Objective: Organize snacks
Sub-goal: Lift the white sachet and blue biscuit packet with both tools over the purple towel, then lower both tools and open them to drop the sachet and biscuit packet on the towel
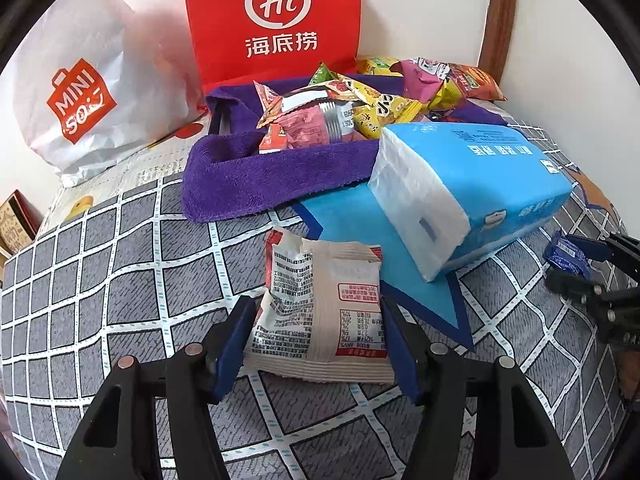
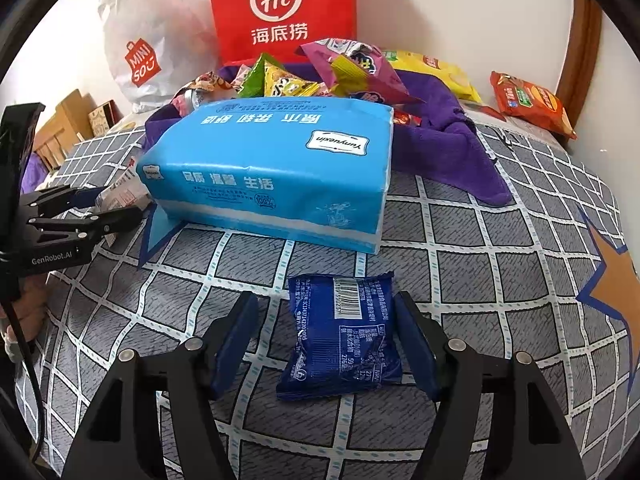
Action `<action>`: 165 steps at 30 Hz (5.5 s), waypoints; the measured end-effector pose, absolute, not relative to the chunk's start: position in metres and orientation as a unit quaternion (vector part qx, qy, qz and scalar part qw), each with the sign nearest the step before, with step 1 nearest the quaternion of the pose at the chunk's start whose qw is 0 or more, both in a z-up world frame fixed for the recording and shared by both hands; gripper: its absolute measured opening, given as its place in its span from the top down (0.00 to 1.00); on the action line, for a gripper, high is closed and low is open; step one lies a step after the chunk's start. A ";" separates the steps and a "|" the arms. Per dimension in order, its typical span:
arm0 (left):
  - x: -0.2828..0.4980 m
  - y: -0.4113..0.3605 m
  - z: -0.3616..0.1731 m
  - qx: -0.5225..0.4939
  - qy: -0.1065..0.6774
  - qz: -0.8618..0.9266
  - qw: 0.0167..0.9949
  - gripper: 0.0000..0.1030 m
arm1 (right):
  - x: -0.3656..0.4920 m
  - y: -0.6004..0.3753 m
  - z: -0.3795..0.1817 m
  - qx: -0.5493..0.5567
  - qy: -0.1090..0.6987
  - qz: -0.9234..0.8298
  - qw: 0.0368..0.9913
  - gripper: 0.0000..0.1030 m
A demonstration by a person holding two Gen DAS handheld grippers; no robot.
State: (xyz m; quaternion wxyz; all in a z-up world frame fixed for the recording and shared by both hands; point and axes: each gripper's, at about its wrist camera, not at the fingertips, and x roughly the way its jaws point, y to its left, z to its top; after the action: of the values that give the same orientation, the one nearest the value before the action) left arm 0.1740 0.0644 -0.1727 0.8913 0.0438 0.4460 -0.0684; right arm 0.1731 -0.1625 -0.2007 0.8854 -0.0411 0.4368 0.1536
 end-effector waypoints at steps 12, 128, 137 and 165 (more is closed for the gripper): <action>0.163 0.067 -0.159 0.024 0.433 -0.098 0.896 0.42 | 0.150 -0.178 -0.175 -0.006 0.415 0.113 0.903 0.54; 0.356 0.098 -0.089 -0.147 0.505 -0.084 0.846 0.42 | 0.354 -0.081 -0.103 -0.064 0.438 0.237 0.865 0.53; 0.353 0.103 -0.085 -0.147 0.498 -0.084 0.850 0.42 | 0.369 -0.087 -0.126 -0.077 0.478 0.186 0.855 0.54; 0.367 0.068 -0.121 -0.106 0.566 -0.105 0.811 0.42 | 0.374 -0.096 -0.126 -0.072 0.491 0.160 0.853 0.54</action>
State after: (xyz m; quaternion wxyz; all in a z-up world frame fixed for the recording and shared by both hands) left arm 0.3675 0.0676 -0.1210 0.8112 -0.1056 0.5655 -0.1046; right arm 0.3740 -0.0959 -0.1257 0.8533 -0.0720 0.4909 0.1604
